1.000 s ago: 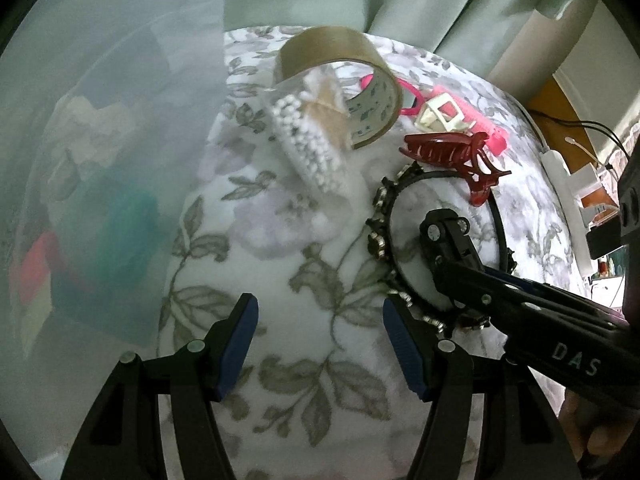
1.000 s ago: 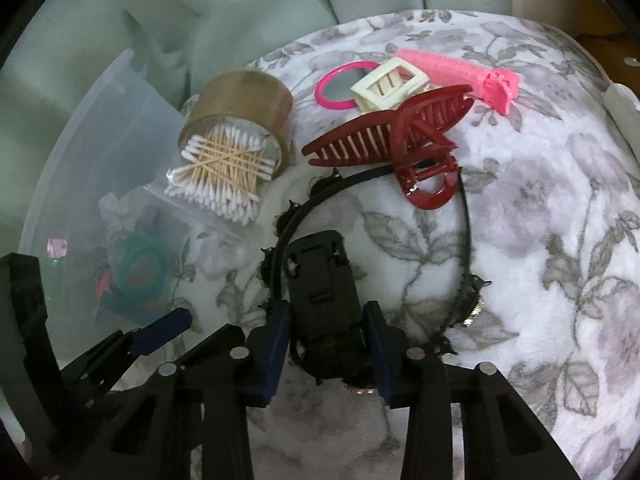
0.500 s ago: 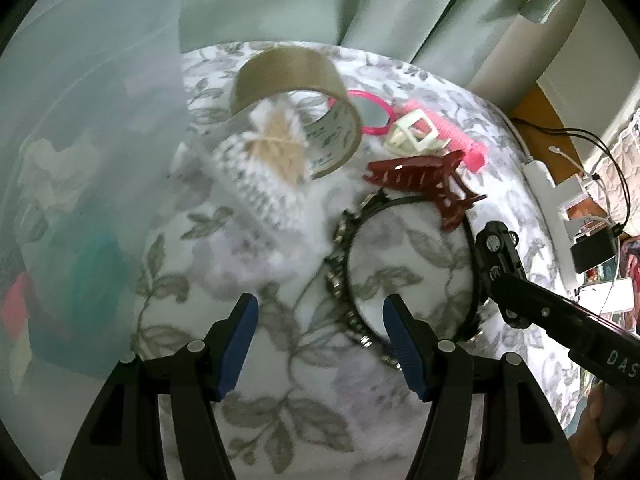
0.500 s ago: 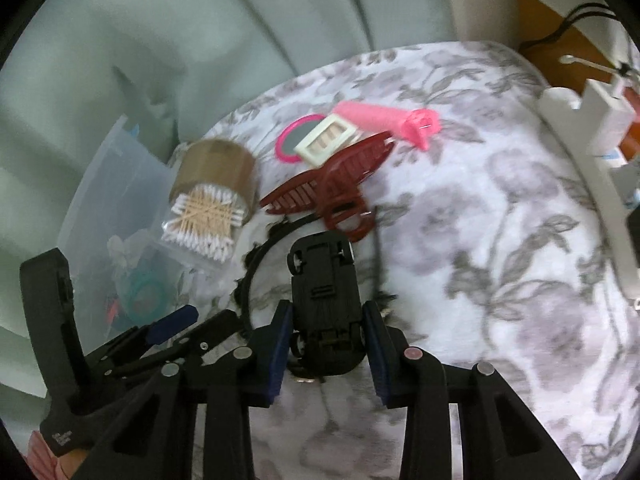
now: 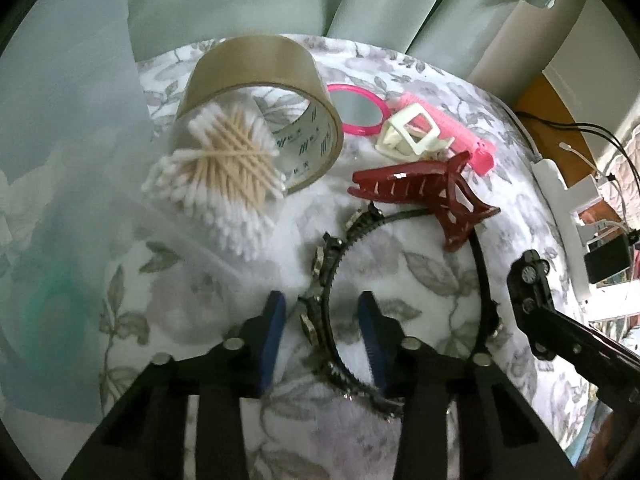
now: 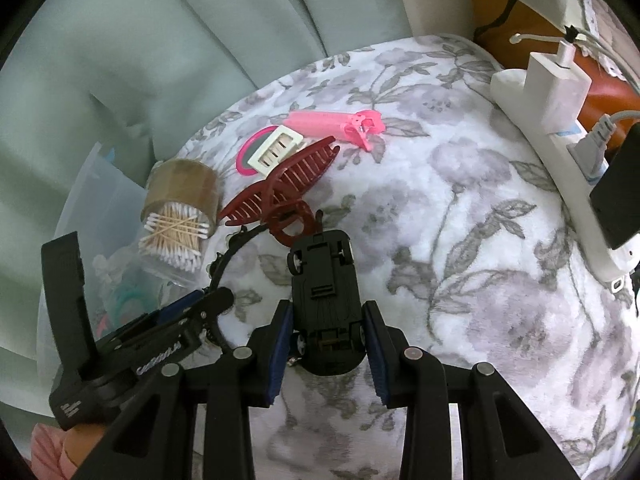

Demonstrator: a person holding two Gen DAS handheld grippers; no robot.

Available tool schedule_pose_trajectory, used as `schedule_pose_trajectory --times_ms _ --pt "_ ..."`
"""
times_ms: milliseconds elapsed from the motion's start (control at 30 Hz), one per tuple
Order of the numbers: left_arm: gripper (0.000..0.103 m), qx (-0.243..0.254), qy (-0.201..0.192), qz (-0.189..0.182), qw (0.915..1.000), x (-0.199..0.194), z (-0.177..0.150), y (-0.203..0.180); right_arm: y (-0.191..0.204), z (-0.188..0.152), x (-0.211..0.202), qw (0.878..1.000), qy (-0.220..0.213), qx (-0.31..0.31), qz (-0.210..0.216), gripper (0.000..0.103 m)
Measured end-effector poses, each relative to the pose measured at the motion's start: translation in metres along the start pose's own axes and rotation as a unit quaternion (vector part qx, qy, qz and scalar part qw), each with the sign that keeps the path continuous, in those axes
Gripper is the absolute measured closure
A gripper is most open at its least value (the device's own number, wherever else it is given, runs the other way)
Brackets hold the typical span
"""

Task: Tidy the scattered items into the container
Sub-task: 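Grasp the studded black headband with the left gripper while the right holds the car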

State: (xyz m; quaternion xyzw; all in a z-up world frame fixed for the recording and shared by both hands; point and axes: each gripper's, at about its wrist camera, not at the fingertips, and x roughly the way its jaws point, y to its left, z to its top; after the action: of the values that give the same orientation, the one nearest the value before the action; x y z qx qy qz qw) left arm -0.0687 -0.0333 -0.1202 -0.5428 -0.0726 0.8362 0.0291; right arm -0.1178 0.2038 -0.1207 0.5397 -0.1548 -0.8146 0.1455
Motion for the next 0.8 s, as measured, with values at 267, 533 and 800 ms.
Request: schedule_pose_trajectory --times_ms 267,533,800 --pt "0.087 0.003 -0.007 0.02 0.9998 0.007 0.01 -0.013 -0.001 -0.001 -0.004 1.0 -0.004 0.0 0.0 0.065" --pt "0.087 0.009 -0.017 0.005 0.9998 -0.004 0.008 -0.026 -0.001 -0.002 -0.023 1.0 -0.023 -0.001 -0.006 0.065" --pt "0.087 0.018 -0.041 -0.006 0.999 -0.026 0.01 -0.047 0.009 -0.007 -0.052 0.999 -0.049 -0.011 -0.004 0.065"
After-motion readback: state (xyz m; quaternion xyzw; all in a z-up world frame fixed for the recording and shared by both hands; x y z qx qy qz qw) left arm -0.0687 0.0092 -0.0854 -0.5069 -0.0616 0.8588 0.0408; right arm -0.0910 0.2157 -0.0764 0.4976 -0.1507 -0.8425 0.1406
